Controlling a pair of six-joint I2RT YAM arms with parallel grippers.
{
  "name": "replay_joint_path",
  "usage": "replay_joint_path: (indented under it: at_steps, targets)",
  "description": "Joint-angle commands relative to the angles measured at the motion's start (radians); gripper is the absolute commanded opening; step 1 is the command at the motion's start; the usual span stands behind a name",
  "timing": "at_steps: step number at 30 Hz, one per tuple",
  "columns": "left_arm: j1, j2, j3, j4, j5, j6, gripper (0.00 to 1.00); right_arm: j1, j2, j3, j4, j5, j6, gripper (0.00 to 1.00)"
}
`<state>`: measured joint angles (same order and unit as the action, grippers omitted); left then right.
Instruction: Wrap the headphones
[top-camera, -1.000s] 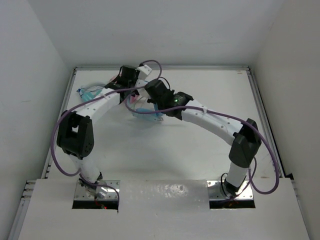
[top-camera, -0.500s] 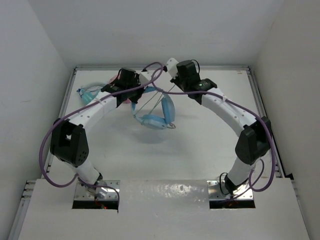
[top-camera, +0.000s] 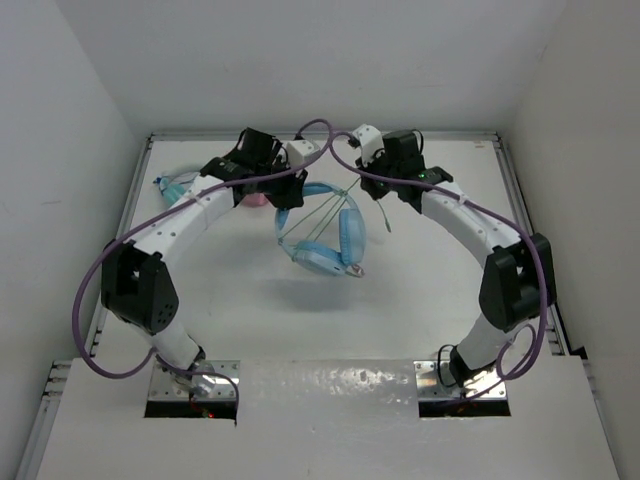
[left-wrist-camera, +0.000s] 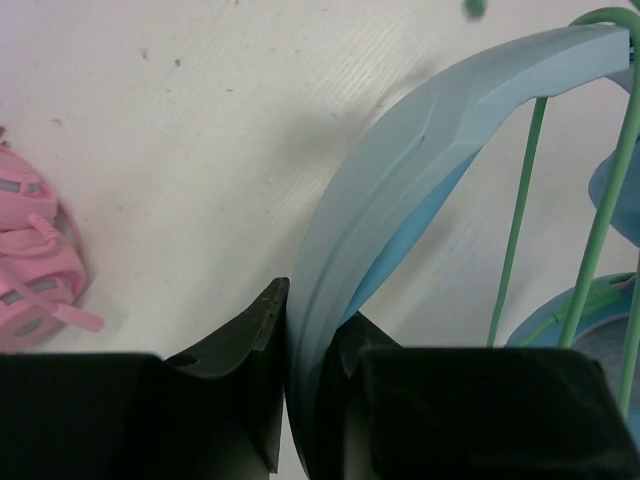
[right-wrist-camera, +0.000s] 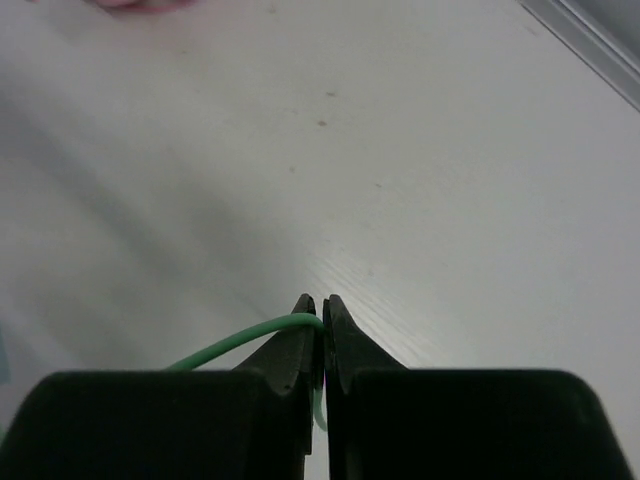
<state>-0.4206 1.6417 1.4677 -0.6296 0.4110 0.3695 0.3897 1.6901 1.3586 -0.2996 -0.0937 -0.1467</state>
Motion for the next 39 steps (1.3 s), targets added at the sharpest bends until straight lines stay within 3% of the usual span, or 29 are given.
replay_joint_path:
  at_steps: [1,7,11,16,18,22,28,31,32,33,39]
  targets:
    - [0.016,-0.049,0.112,-0.096,0.256,-0.105,0.00,-0.035,-0.035,-0.106,0.230,-0.130,0.114,0.00]
    - [0.016,0.003,0.170,-0.053,0.288,-0.214,0.00,-0.034,-0.024,-0.307,0.601,-0.383,0.300,0.15]
    - [0.016,0.020,0.168,-0.029,0.261,-0.227,0.00,-0.034,0.003,-0.371,0.787,-0.420,0.378,0.13]
    - [0.016,0.032,0.195,-0.027,0.238,-0.230,0.00,-0.034,0.014,-0.452,0.901,-0.448,0.427,0.09]
    - [0.017,0.036,0.212,-0.024,0.220,-0.231,0.00,-0.034,0.019,-0.458,0.898,-0.454,0.433,0.13]
    - [0.017,0.050,0.232,-0.012,0.178,-0.233,0.00,-0.034,0.040,-0.461,0.866,-0.482,0.435,0.32]
    - [0.016,0.061,0.247,-0.010,0.101,-0.202,0.00,-0.035,0.025,-0.455,0.780,-0.482,0.397,0.49]
    - [0.019,0.055,0.235,-0.010,0.078,-0.195,0.00,-0.041,-0.006,-0.434,0.659,-0.437,0.360,0.70]
    - [0.025,0.053,0.227,-0.004,0.083,-0.204,0.00,-0.051,-0.026,-0.435,0.616,-0.423,0.351,0.89]
    - [0.029,0.047,0.209,0.005,0.092,-0.211,0.00,-0.057,-0.039,-0.443,0.599,-0.401,0.349,0.97]
    - [0.057,0.056,0.197,0.045,0.069,-0.231,0.00,-0.094,-0.141,-0.489,0.476,-0.321,0.303,0.99]
